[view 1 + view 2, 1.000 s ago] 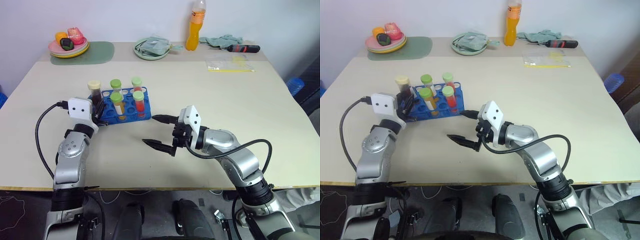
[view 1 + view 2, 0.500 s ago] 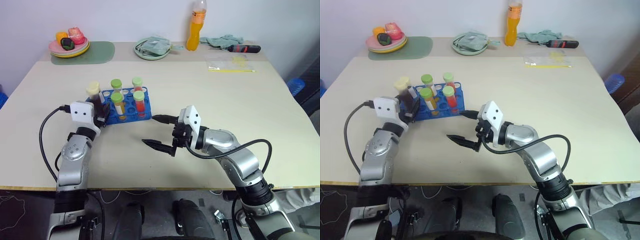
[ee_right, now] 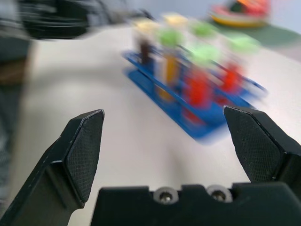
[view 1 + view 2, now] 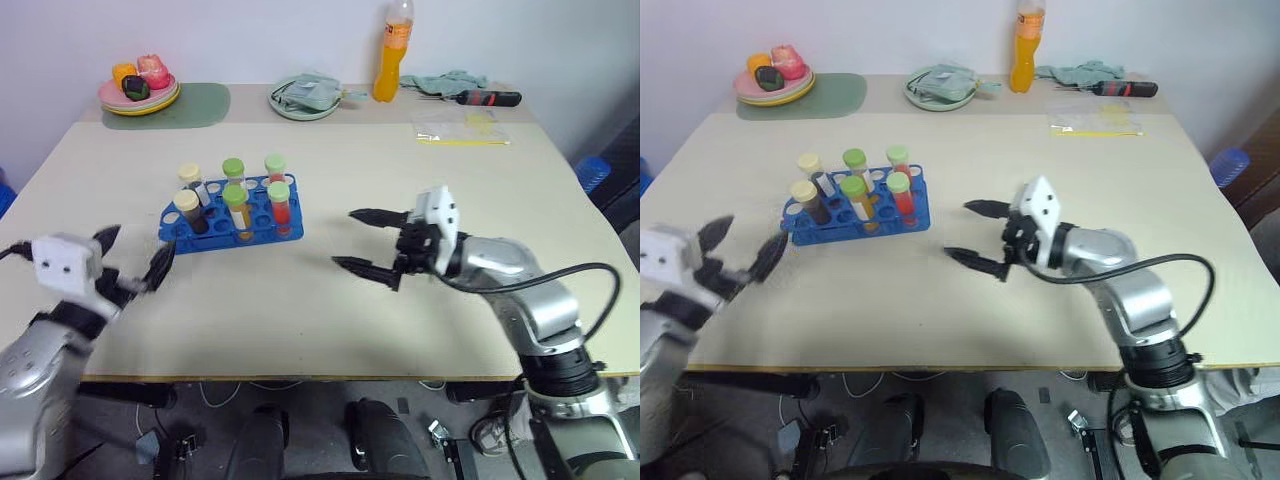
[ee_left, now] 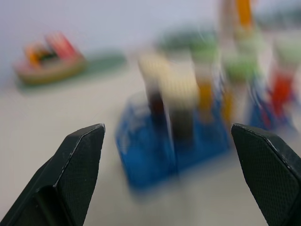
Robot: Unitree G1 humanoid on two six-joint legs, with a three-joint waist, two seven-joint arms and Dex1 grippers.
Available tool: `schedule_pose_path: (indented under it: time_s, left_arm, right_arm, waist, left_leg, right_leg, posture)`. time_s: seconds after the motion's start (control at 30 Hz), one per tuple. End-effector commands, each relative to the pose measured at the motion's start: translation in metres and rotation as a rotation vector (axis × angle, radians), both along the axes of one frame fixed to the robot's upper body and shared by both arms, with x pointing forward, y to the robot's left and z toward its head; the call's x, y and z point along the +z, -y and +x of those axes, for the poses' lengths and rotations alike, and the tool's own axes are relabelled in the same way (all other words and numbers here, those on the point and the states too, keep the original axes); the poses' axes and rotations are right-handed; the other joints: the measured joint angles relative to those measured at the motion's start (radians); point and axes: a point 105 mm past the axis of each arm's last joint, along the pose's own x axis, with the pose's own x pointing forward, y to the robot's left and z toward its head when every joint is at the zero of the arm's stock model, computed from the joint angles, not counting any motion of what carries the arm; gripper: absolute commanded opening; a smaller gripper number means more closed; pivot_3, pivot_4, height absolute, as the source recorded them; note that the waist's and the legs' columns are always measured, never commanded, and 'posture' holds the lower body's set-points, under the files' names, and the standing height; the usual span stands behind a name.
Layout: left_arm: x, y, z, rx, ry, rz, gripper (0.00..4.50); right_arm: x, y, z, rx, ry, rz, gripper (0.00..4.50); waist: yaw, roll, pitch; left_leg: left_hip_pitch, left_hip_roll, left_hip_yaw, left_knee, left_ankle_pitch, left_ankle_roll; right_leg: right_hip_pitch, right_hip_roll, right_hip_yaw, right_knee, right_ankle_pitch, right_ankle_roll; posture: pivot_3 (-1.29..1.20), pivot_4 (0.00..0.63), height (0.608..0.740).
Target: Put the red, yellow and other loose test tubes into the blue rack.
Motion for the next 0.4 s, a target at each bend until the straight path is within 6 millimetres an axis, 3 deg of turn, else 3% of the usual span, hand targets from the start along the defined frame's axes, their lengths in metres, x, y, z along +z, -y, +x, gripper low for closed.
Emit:
schedule_pose_path:
  time_s: [0.03,0.17,0.4]
  left_arm:
    - [0.001,-0.001,-0.01,-0.048,-0.037,0.077,4.39]
    - [-0.002,-0.002,-0.007,-0.047,-0.042,0.065,4.39]
    - [-0.011,0.005,0.001,-0.052,-0.045,0.059,4.39]
  right_arm:
    - [0.001,0.031,0.007,-0.071,0.003,-0.033,4.5]
    - [-0.006,0.049,0.012,-0.107,0.006,-0.077,4.5]
    - [-0.009,0.05,0.012,-0.105,0.014,-0.094,4.5]
  waist:
    - [0.004,0.0,0.0]
    - [0.001,0.0,0.0]
    - [-0.003,0.0,0.0]
  left_leg:
    - [0.0,0.0,0.0,0.0,0.0,0.0]
    - [0.0,0.0,0.0,0.0,0.0,0.0]
    - [0.0,0.001,0.001,0.0,0.0,0.001]
  right_leg:
    - [0.0,0.0,0.0,0.0,0.0,0.0]
    - [0.001,0.0,0.0,-0.002,-0.001,-0.001]
    - [0.001,0.0,0.0,-0.002,0.001,0.003]
  posture:
    - [0.0,0.15,0.74]
    - [0.0,0.15,0.74]
    - [0.0,0.15,0.74]
